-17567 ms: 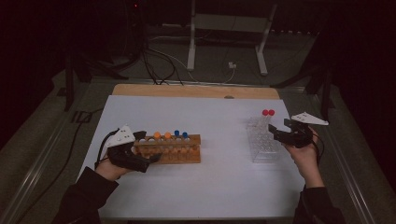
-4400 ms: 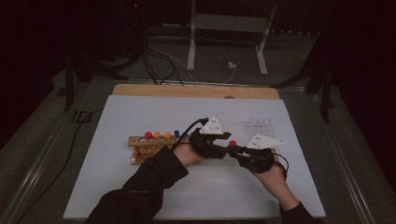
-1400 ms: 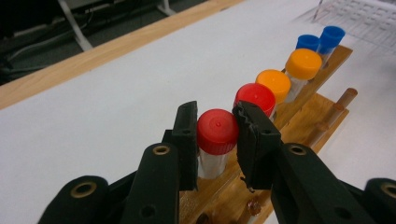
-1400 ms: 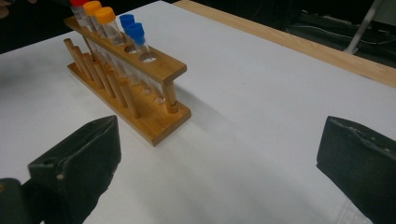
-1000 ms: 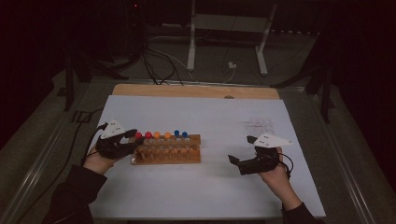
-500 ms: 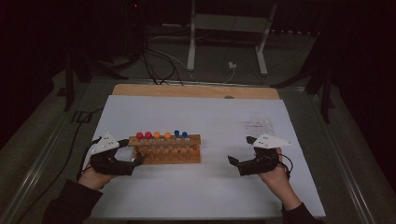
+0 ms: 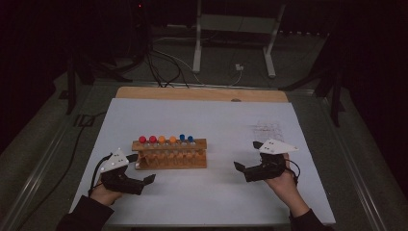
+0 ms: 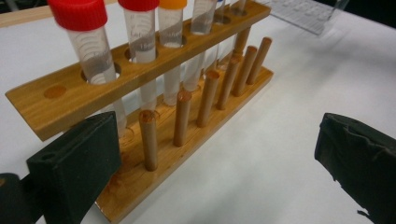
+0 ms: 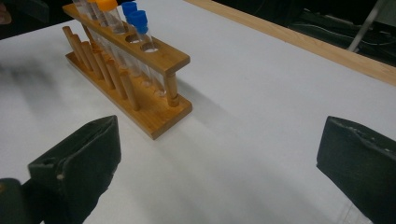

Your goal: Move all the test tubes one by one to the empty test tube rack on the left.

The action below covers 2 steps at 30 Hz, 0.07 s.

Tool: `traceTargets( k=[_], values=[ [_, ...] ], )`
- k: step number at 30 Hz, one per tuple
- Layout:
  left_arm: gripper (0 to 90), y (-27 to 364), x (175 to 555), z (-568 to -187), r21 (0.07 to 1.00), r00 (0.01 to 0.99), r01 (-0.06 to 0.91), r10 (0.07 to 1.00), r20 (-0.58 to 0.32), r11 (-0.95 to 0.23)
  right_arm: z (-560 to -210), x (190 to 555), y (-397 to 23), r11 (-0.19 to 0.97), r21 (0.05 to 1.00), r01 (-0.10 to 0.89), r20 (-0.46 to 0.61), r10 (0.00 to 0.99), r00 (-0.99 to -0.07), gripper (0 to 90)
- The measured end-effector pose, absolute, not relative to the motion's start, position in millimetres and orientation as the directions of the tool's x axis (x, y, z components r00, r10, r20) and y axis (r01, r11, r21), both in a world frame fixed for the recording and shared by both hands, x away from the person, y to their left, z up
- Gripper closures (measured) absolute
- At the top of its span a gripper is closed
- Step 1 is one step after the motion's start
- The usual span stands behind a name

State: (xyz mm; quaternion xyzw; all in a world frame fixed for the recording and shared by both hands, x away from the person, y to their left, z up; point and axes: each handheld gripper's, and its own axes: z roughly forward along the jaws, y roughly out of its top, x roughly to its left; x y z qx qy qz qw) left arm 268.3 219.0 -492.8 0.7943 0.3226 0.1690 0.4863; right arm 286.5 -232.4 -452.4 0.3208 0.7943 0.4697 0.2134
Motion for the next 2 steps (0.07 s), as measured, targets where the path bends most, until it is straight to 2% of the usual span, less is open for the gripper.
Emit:
traceTargets(
  k=[2],
  values=[
    [0.7, 219.0, 267.3, -493.9, 0.884, 0.729, 0.349, 0.682, -0.047, -0.312, -453.1, 287.0, -232.3, 0.354, 0.883, 0.307, -0.040, 0.709, -0.704, 0.0]
  ],
)
